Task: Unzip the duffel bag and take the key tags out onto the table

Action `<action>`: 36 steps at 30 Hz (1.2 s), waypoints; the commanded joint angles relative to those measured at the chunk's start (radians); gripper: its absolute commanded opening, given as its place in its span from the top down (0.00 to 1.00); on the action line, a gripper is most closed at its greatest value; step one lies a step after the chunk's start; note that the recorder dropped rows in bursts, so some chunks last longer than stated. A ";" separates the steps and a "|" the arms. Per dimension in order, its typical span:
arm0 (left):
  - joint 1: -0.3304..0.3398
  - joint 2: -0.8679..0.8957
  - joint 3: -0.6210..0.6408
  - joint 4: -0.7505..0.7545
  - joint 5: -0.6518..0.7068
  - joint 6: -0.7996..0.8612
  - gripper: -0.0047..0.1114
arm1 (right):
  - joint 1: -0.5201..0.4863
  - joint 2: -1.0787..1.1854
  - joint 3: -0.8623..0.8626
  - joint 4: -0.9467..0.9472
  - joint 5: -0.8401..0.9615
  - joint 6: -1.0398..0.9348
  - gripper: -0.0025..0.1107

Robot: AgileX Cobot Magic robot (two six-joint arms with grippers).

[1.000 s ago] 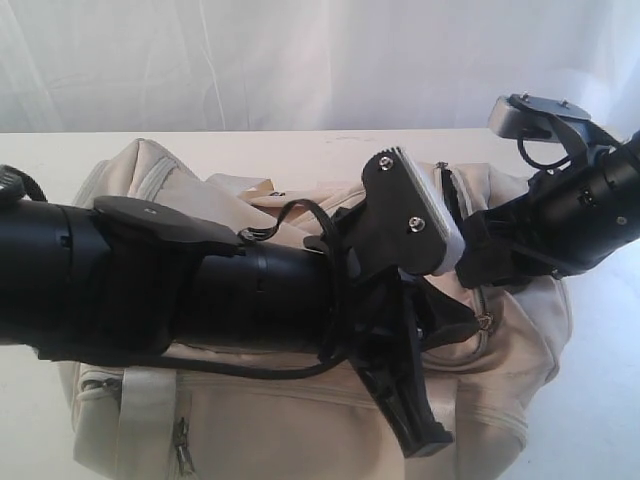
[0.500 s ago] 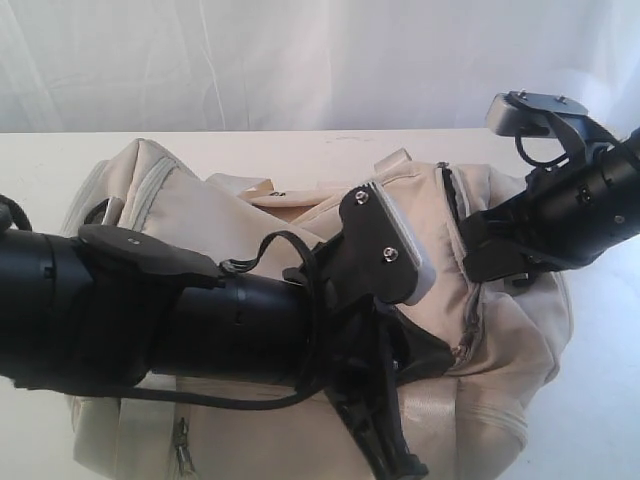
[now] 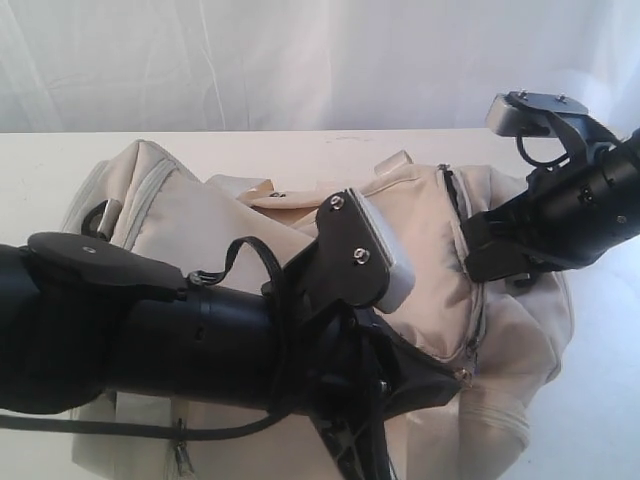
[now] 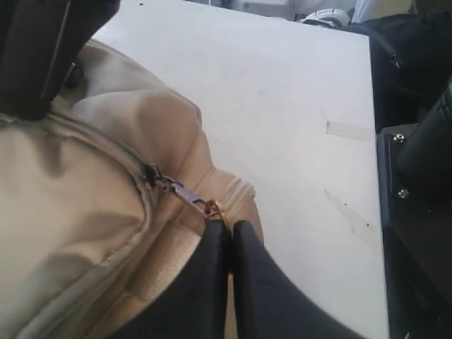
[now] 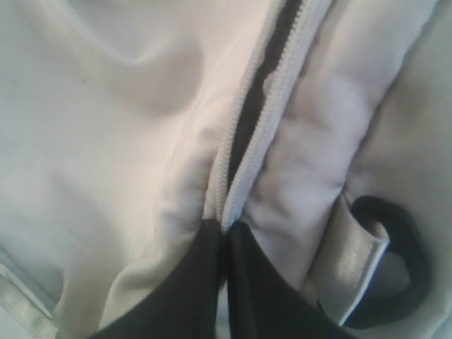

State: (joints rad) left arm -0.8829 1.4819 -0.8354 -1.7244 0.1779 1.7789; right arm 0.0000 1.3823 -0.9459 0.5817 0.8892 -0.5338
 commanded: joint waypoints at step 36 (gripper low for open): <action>-0.007 -0.407 0.306 -0.020 -0.362 -0.195 0.96 | -0.001 -0.058 -0.010 -0.095 -0.075 0.043 0.98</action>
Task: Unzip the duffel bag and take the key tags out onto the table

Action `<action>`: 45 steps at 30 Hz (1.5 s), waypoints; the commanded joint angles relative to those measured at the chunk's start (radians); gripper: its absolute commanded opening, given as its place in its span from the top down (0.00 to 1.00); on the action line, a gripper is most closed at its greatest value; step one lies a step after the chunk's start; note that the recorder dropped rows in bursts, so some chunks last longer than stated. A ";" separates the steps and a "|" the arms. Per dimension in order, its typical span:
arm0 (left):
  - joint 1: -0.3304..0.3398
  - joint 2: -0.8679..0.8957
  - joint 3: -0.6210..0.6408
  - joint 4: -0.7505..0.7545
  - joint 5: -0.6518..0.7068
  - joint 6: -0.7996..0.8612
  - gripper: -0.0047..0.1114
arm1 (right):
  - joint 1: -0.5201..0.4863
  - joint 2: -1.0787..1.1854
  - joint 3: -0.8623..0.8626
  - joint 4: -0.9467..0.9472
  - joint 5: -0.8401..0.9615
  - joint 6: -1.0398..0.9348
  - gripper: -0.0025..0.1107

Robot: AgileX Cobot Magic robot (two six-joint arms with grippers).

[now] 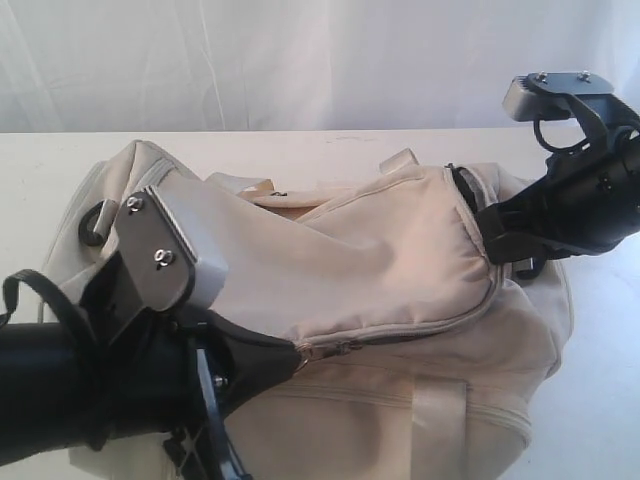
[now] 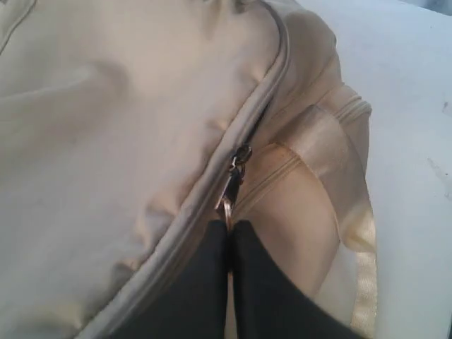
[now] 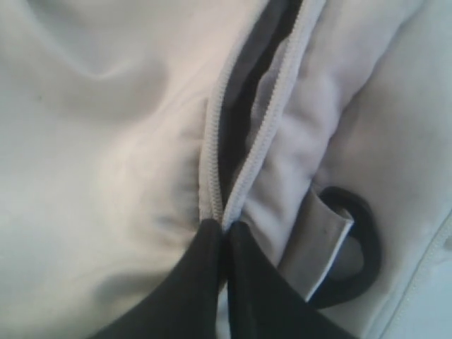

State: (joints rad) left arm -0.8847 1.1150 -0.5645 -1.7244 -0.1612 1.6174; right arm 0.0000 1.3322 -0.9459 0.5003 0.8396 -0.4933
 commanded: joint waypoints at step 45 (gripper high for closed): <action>0.813 -0.200 -0.183 1.326 0.906 -1.114 0.96 | 0.000 -0.002 -0.007 -0.013 -0.013 0.003 0.98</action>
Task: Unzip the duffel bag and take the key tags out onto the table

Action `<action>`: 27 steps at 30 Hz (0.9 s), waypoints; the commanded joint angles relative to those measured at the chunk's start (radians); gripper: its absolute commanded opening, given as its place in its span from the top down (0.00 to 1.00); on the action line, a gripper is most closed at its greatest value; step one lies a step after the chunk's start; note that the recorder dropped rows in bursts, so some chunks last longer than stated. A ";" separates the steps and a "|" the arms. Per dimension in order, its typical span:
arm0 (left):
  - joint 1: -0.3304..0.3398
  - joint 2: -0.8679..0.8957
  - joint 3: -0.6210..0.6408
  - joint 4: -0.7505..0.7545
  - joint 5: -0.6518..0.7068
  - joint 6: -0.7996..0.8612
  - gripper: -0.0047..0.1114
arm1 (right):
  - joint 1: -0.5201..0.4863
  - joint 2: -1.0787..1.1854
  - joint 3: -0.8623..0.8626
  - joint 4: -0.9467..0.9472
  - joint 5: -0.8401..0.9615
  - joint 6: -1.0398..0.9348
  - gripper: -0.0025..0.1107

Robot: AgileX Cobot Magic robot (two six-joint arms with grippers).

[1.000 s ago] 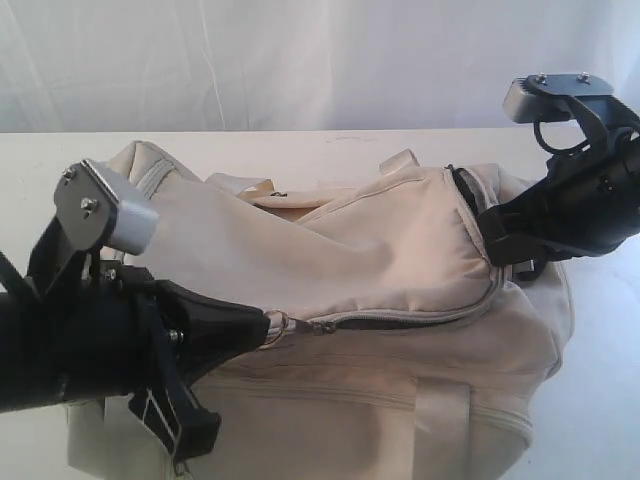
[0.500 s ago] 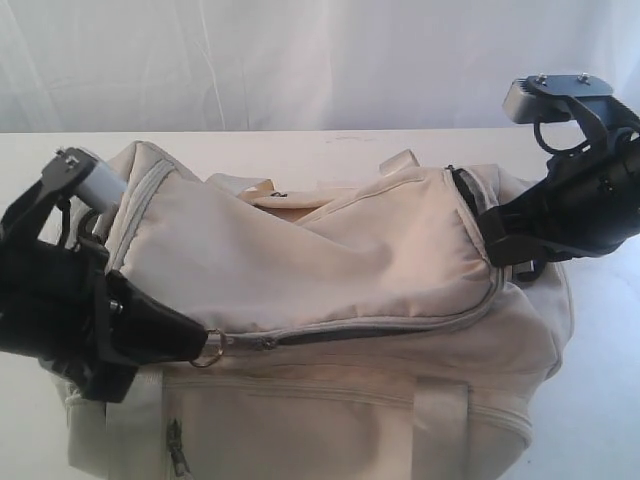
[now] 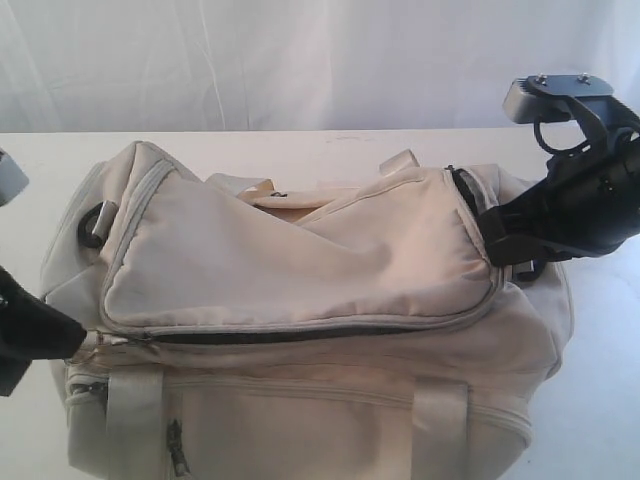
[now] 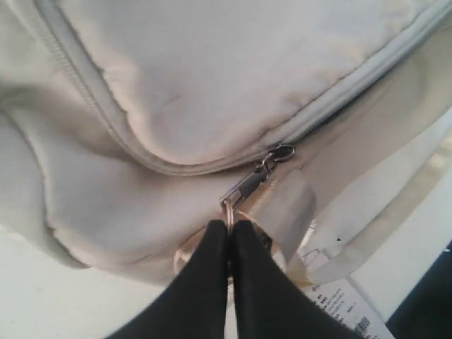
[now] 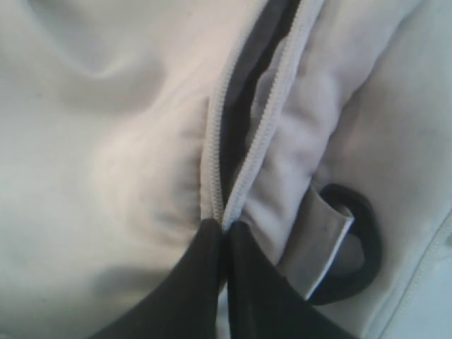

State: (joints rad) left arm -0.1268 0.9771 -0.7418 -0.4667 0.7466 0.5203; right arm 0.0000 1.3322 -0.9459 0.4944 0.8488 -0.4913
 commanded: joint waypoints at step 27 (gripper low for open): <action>0.103 -0.151 -0.005 -0.041 0.009 0.059 0.96 | 0.307 -0.193 -0.164 0.123 0.123 -0.179 0.64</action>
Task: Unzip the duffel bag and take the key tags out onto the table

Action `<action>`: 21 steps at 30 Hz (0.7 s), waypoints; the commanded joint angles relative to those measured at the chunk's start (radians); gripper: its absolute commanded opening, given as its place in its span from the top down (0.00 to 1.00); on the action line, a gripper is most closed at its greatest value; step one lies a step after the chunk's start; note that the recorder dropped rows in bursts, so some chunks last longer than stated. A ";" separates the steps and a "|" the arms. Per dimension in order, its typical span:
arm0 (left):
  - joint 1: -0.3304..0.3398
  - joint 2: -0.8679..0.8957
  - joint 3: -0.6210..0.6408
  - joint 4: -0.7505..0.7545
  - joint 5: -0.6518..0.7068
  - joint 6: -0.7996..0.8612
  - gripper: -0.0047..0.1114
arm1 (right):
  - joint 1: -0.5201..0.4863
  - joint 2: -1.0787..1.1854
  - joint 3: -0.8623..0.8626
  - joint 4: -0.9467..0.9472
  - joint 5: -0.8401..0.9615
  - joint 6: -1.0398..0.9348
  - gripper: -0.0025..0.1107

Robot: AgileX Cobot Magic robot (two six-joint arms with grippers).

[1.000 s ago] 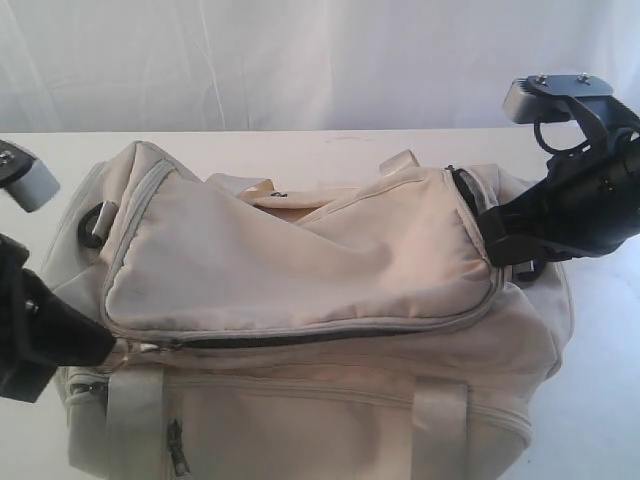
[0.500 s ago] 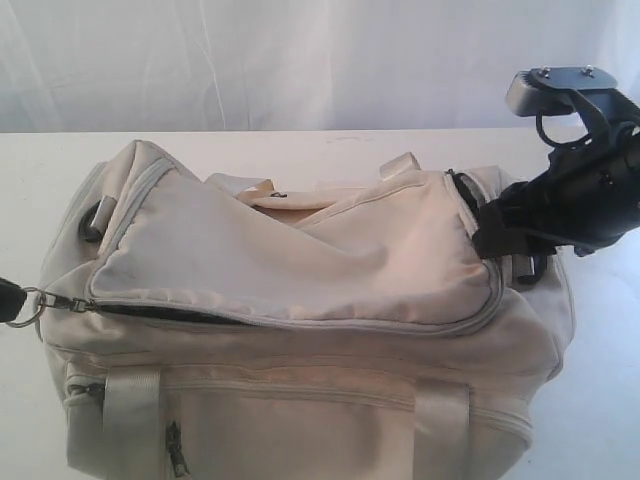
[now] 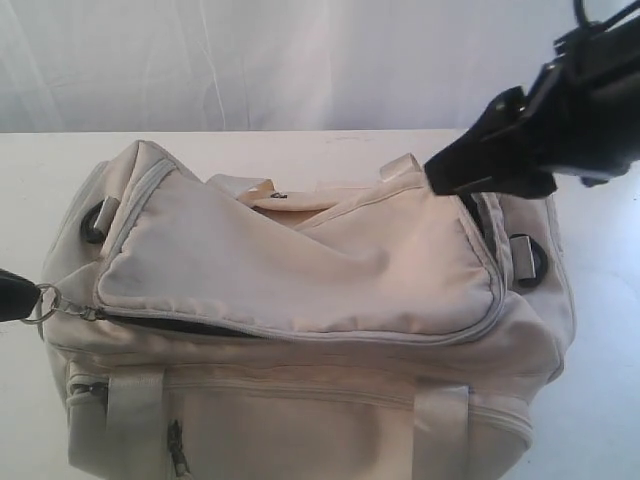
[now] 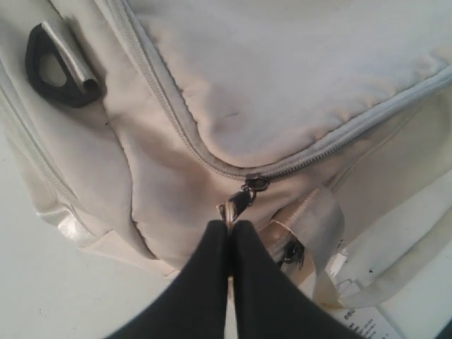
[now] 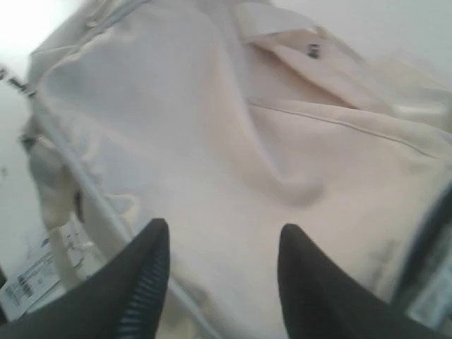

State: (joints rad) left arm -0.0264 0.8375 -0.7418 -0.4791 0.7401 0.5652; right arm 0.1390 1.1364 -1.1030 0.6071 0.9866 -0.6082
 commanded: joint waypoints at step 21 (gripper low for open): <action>0.002 -0.009 0.013 -0.036 -0.008 0.037 0.96 | 0.769 0.416 -0.007 -0.607 -0.598 0.012 0.51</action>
State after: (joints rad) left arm -0.0264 0.8375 -0.7337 -0.4920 0.7363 0.5948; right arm 0.9050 1.5268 -1.1047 0.0424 0.4513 -0.6216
